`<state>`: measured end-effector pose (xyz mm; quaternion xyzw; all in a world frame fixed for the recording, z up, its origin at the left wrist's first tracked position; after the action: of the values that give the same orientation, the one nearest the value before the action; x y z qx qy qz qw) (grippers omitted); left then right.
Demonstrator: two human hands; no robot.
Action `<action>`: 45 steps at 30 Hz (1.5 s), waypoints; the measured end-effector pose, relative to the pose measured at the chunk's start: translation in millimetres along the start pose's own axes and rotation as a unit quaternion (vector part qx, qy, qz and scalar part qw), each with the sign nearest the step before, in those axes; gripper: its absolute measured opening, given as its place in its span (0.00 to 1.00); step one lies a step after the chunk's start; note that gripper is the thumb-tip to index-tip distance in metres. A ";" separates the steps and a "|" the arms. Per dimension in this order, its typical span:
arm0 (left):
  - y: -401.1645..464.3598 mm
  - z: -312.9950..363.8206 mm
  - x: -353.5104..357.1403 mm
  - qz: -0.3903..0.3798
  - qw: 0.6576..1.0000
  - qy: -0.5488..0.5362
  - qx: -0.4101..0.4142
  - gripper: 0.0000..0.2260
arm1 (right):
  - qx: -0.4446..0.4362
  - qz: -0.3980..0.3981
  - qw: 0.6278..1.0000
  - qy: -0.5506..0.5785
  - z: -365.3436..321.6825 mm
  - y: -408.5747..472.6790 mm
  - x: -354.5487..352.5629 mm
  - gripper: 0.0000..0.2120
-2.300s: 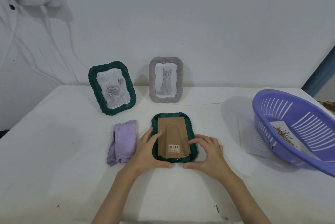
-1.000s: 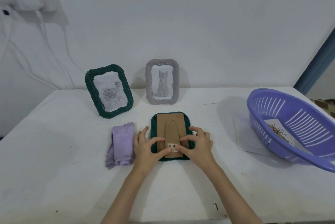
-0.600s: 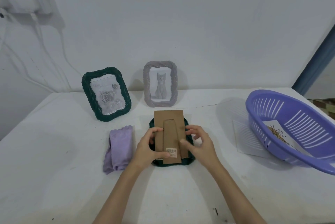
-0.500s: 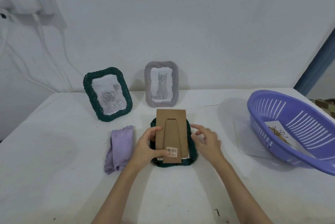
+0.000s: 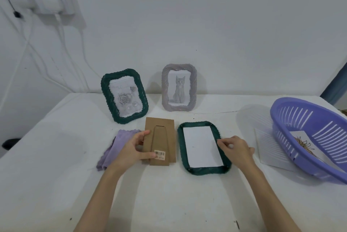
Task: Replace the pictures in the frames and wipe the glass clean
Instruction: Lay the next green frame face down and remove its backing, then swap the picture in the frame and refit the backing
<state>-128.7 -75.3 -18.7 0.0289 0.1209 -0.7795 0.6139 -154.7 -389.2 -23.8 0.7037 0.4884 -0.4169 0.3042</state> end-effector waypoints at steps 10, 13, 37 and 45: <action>5.4 -12.3 15.7 0.006 0.952 0.306 -0.026 0.23 | 0.043 0.090 0.995 -0.017 -20.2 -17.8 15.0 0.17; 2.7 -2.7 27.0 0.059 0.942 0.331 0.009 0.22 | 0.022 0.128 0.990 -0.049 -24.0 -21.0 20.6 0.12; 42.1 68.3 229.1 -0.096 0.981 -0.153 0.068 0.23 | 0.000 0.181 0.980 -0.080 97.4 -23.7 -125.0 0.22; 67.3 61.6 272.4 -0.101 0.990 -0.070 0.061 0.24 | 0.020 0.110 0.982 0.152 118.7 -23.8 -150.2 0.30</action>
<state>-124.1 -362.4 -22.0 -0.0007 0.0319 -0.8438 0.5357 -237.8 -545.4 52.9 0.8141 0.4400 -0.2794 0.2562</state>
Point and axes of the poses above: each hand's wrist, its own y-axis towards the middle knuckle, its own x-axis out of the palm, z = x × y, the point moved 1 cm from there along y, towards the middle knuckle, and after that the axes turned 6 degrees about -y, right-handed, at the moved point
